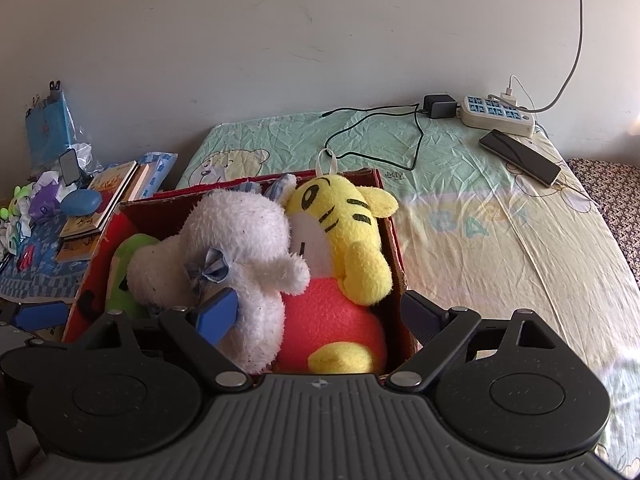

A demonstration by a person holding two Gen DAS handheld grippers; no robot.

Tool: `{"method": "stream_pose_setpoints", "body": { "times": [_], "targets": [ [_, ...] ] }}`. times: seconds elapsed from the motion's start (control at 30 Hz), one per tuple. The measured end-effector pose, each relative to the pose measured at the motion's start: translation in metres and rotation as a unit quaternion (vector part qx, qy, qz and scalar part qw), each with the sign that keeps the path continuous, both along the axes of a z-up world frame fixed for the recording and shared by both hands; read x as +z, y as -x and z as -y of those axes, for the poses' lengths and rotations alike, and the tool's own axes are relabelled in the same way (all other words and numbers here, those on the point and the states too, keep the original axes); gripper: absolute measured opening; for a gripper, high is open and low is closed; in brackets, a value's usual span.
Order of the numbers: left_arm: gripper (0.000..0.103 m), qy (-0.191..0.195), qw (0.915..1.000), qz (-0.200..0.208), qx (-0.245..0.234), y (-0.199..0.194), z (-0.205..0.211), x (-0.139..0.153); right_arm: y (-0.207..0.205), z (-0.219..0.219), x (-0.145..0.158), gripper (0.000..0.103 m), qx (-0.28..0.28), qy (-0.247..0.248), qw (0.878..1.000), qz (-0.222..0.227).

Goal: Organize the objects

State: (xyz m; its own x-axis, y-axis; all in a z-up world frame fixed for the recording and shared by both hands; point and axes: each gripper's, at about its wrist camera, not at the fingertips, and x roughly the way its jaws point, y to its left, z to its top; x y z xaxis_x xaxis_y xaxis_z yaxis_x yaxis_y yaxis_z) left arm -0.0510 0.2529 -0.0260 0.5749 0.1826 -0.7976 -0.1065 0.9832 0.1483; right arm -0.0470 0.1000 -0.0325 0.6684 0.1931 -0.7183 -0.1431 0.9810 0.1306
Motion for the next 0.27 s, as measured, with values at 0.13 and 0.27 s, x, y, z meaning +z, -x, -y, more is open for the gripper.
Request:
{"method": "stream_pose_setpoints", "body": {
  "times": [0.13,0.27],
  "targets": [
    [0.101,0.007,1.0000,0.003,-0.002,-0.0016,-0.0018,0.0005,-0.0009,0.0009,0.0005,0.090,-0.003,-0.004,1.000,0.000],
    [0.101,0.005,0.9999,0.009,-0.003,-0.0008,-0.0001,0.0019,-0.0013,0.0022,0.0003,0.090,-0.006,-0.009,1.000,-0.001]
  ]
}}
